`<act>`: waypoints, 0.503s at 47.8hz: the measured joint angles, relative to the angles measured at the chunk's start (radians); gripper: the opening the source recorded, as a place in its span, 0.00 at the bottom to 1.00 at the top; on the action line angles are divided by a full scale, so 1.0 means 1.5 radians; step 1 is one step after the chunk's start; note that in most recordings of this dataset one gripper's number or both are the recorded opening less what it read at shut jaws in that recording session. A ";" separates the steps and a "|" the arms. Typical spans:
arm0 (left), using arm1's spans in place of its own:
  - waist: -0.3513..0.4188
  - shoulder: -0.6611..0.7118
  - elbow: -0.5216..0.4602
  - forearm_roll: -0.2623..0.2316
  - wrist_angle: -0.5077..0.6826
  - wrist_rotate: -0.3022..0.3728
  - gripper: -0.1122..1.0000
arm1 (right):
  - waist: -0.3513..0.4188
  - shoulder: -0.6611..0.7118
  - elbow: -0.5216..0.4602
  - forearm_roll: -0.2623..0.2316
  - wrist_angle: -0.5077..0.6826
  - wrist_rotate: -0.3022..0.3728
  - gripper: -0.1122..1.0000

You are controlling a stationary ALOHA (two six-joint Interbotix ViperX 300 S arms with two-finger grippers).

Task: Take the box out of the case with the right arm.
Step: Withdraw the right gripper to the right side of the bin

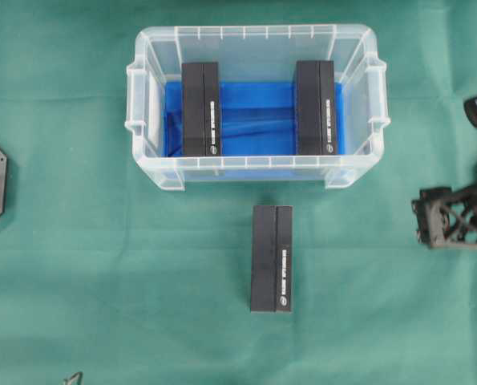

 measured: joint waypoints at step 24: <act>0.000 0.003 0.000 0.000 0.000 0.000 0.10 | -0.329 -0.053 0.026 0.005 -0.083 -0.328 0.93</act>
